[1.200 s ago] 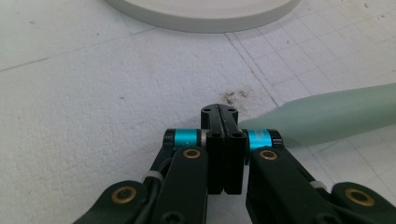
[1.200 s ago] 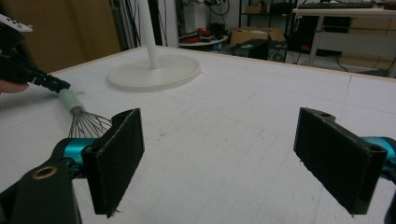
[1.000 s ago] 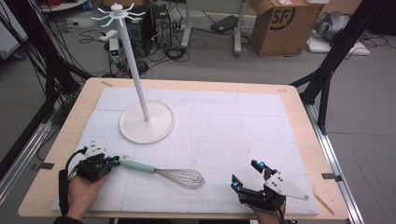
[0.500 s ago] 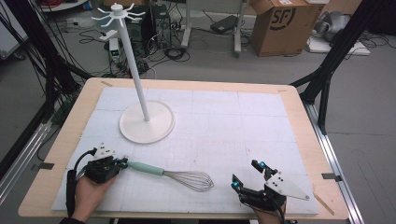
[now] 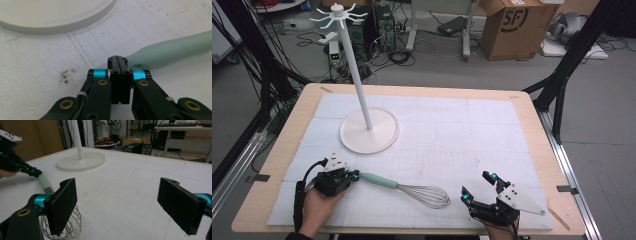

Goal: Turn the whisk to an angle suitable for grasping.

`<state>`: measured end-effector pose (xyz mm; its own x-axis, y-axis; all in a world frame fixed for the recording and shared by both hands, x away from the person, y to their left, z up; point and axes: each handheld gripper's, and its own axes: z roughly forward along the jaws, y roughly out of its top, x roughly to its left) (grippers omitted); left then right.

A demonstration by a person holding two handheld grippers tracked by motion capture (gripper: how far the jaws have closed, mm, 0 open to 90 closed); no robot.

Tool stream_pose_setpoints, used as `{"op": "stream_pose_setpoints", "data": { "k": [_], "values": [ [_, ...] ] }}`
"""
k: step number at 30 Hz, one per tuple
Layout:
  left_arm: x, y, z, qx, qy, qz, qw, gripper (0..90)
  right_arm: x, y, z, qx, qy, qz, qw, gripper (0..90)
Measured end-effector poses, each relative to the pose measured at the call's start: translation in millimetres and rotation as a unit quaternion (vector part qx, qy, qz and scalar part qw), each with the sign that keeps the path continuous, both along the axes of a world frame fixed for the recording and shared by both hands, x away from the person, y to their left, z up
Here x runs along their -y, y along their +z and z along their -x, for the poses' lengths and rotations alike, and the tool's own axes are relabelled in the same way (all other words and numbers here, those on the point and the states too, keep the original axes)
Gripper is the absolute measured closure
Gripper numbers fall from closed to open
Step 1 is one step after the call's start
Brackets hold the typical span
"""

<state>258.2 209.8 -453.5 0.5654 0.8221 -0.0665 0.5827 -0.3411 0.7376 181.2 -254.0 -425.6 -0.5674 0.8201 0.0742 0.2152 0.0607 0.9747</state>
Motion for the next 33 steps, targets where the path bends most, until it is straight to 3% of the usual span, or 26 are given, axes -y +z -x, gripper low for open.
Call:
{"op": "stream_pose_setpoints", "data": {
  "k": [33],
  "values": [
    [10.2, -0.6, -0.5, 0.002, -0.019, 0.002, 0.9998, 89.7, -0.5, 0.0, 0.2, 0.000, -0.001, 0.000, 1.0000, 14.9]
  ]
}}
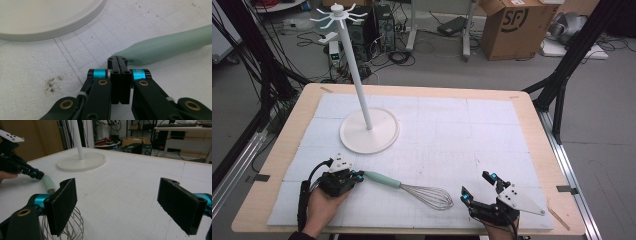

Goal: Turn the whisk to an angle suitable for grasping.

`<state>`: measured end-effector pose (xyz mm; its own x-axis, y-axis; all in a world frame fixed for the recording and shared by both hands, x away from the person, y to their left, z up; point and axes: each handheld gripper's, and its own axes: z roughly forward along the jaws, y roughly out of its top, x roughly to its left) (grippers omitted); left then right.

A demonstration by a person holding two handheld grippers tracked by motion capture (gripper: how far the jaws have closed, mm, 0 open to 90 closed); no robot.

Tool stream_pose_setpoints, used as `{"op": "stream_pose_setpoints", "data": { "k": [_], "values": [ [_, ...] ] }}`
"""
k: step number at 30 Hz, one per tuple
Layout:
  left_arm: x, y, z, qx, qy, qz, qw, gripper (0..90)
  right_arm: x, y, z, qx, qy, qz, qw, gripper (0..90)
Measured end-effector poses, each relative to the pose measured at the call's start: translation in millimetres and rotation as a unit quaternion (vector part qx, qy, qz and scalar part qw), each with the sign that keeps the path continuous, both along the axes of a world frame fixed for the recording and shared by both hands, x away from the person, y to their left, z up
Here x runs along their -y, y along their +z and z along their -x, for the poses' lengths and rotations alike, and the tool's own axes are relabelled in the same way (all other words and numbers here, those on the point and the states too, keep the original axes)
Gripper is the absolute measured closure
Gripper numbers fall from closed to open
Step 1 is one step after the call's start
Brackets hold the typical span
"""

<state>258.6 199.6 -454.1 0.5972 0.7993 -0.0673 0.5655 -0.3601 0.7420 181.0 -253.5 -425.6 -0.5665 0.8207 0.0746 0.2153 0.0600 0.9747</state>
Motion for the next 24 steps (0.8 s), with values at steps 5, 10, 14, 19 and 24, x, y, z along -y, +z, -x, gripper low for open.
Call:
{"op": "stream_pose_setpoints", "data": {
  "k": [5, 10, 14, 19, 24],
  "values": [
    [1.9, -0.1, 0.8, 0.002, -0.005, 0.000, 1.0000, 89.7, 0.0, 0.1, 0.1, 0.000, 0.000, 0.000, 1.0000, 14.9],
    [-3.1, 1.4, 2.0, 0.011, 0.011, 0.019, 0.9997, 79.6, 0.6, 0.0, 0.2, -0.002, -0.001, -0.002, 1.0000, 14.9],
    [-17.2, 8.0, 10.2, 0.042, 0.029, 0.055, 0.9972, 89.8, 0.9, -0.1, 0.2, -0.002, -0.001, -0.001, 1.0000, 14.9],
    [-41.7, 18.3, 27.6, 0.074, 0.048, 0.126, 0.9882, 89.8, 0.8, -0.5, -0.3, -0.002, -0.003, -0.001, 1.0000, 14.9],
    [-61.8, 29.4, 53.8, 0.113, 0.052, 0.197, 0.9725, 88.8, -0.8, -0.7, -0.9, -0.002, -0.002, 0.001, 1.0000, 14.9]
  ]
}}
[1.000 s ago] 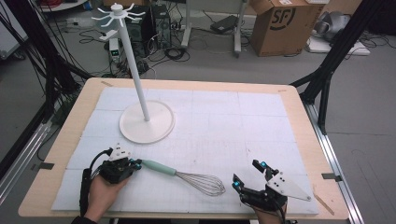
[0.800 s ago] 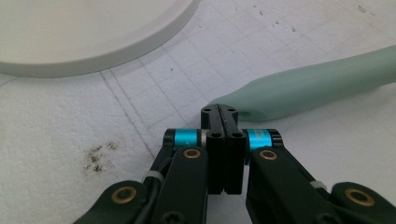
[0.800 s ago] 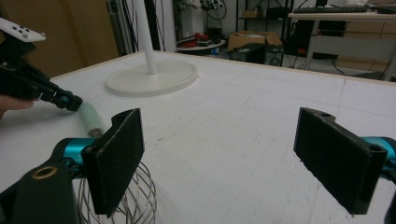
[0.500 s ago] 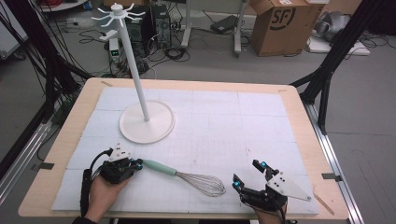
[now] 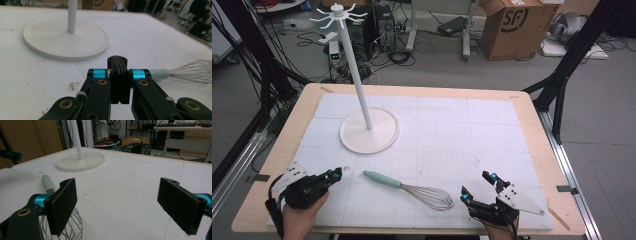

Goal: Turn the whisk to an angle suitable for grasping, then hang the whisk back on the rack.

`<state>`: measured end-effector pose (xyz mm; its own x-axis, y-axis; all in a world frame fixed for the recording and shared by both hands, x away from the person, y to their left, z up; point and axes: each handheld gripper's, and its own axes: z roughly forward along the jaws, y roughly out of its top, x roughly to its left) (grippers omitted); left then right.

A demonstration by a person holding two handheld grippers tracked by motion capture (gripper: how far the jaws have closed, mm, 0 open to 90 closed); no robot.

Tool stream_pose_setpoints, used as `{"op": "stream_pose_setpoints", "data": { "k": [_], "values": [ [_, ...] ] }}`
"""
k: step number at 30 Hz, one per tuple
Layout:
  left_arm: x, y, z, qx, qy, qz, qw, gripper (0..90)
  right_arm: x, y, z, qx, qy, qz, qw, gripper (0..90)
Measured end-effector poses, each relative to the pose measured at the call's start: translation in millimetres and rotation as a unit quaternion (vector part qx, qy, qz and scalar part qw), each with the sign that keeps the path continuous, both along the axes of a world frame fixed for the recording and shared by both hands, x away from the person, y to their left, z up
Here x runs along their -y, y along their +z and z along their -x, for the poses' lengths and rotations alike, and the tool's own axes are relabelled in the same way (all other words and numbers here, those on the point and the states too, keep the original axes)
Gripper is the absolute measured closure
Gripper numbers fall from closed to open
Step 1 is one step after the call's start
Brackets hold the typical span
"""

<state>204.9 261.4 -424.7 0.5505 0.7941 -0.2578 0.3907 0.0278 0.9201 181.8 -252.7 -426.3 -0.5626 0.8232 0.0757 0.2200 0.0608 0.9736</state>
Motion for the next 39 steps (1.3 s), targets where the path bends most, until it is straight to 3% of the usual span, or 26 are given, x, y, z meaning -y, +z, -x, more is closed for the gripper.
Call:
{"op": "stream_pose_setpoints", "data": {
  "k": [1, 2, 4, 5, 6, 8, 10, 13, 20, 27, 34, 39],
  "values": [
    [-5.5, 5.9, 10.5, 0.026, 0.002, 0.014, 0.9996, 83.1, -0.1, 0.0, -0.3, 0.001, 0.001, 0.000, 1.0000, 14.9],
    [-5.5, 5.9, 10.5, 0.026, 0.002, 0.014, 0.9996, 75.8, -0.1, 0.0, -0.3, 0.001, 0.001, 0.000, 1.0000, 14.9],
    [-10.3, 10.7, 19.1, 0.045, 0.002, 0.025, 0.9987, 71.9, -0.6, -0.2, 0.0, -0.002, 0.001, 0.000, 1.0000, 14.9],
    [-12.3, 12.7, 22.9, 0.053, 0.003, 0.028, 0.9982, 62.1, -0.8, -0.4, -0.3, -0.001, 0.002, 0.002, 1.0000, 14.9],
    [-14.2, 14.4, 26.5, 0.060, 0.003, 0.031, 0.9977, 62.1, -0.8, -0.4, -0.3, -0.001, 0.002, 0.002, 1.0000, 14.9],
    [-16.7, 17.3, 32.8, 0.067, 0.002, 0.032, 0.9973, 54.0, -1.0, -0.4, -0.1, -0.001, 0.001, 0.001, 1.0000, 14.9],
    [-17.5, 19.4, 37.6, 0.066, 0.006, 0.026, 0.9975, 39.9, -1.2, -0.5, -0.2, -0.001, 0.001, 0.001, 1.0000, 14.9],
    [-18.4, 19.8, 46.1, 0.069, 0.006, 0.019, 0.9974, 30.7, -1.8, -0.6, -0.2, -0.002, 0.002, 0.001, 1.0000, 14.9],
    [-20.5, 22.2, 73.1, 0.098, -0.001, 0.016, 0.9951, 23.3, -5.6, 2.2, 0.3, 0.003, 0.010, -0.001, 0.9999, 14.9],
    [-24.8, 21.4, 89.2, 0.119, 0.007, -0.009, 0.9929, 20.1, -13.0, 12.9, -5.3, 0.011, 0.029, -0.018, 0.9994, 14.8],
    [-21.7, 19.8, 90.0, 0.119, 0.002, -0.015, 0.9928, 20.1, -41.3, 22.9, -21.2, 0.004, 0.079, 0.001, 0.9969, 14.8],
    [-17.8, 17.8, 89.4, 0.118, -0.005, -0.018, 0.9928, 20.1, -71.0, 32.4, -37.7, -0.011, 0.127, 0.028, 0.9914, 14.9]
  ]
}}
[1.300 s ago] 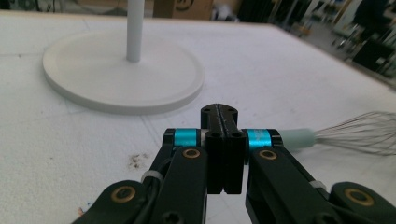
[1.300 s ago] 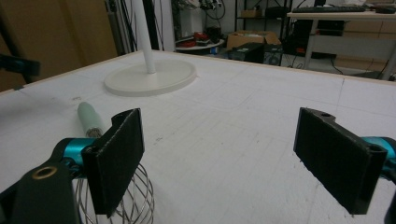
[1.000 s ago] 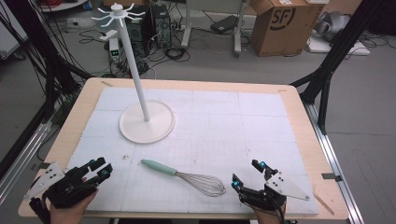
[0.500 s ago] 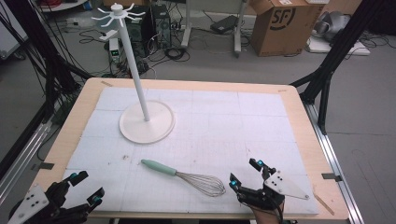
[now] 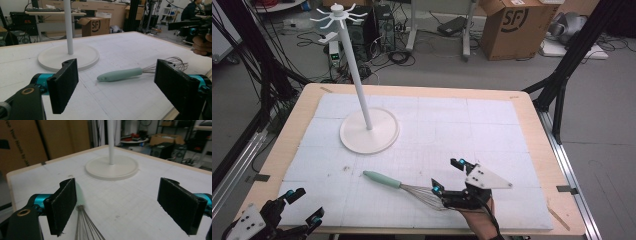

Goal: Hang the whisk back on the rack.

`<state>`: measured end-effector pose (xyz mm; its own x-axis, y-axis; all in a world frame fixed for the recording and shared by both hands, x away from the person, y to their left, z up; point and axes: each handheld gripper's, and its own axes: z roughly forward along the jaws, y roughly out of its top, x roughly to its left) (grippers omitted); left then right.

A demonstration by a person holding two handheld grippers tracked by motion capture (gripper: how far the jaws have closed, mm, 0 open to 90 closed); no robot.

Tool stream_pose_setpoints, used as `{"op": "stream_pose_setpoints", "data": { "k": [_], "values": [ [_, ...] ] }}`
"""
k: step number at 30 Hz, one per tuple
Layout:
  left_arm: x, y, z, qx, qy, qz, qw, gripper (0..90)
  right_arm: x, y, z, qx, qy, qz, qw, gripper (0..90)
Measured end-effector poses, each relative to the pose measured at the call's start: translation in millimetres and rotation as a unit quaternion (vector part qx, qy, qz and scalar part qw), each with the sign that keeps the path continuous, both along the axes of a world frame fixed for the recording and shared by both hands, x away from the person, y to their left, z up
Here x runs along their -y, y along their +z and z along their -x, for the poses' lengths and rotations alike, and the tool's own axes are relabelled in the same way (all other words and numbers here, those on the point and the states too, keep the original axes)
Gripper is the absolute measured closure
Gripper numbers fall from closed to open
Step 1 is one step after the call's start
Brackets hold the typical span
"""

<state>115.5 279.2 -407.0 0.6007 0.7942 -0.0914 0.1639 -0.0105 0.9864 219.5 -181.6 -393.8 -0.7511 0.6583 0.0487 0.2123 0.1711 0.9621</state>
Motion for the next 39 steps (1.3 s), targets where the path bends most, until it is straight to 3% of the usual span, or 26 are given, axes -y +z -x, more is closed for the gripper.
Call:
{"op": "stream_pose_setpoints", "data": {
  "k": [5, 10, 19, 28, 36, 39],
  "values": [
    [1.0, -0.7, 0.2, 0.001, -0.003, -0.001, 1.0000, 20.0, -31.9, 9.8, -18.4, -0.026, 0.046, 0.048, 0.9975, 15.6],
    [1.3, -1.3, 0.5, 0.000, -0.004, -0.001, 1.0000, 19.9, -59.4, 9.5, -36.9, -0.049, 0.081, 0.096, 0.9909, 16.7],
    [3.6, -0.9, 1.0, 0.000, -0.011, -0.002, 0.9999, 19.8, -95.8, -2.6, -61.0, -0.105, 0.128, 0.176, 0.9705, 20.1],
    [3.4, -0.6, 1.1, 0.000, -0.015, 0.005, 0.9999, 19.8, -120.7, -7.3, -73.0, -0.156, 0.169, 0.208, 0.9507, 26.1],
    [2.3, 0.3, 1.8, 0.002, -0.017, 0.005, 0.9998, 19.8, -133.5, -23.0, -82.5, -0.213, 0.191, 0.232, 0.9297, 30.4],
    [2.6, 0.5, 2.0, 0.002, -0.017, 0.006, 0.9998, 19.8, -136.4, -23.4, -85.2, -0.220, 0.196, 0.238, 0.9255, 33.1]
  ]
}}
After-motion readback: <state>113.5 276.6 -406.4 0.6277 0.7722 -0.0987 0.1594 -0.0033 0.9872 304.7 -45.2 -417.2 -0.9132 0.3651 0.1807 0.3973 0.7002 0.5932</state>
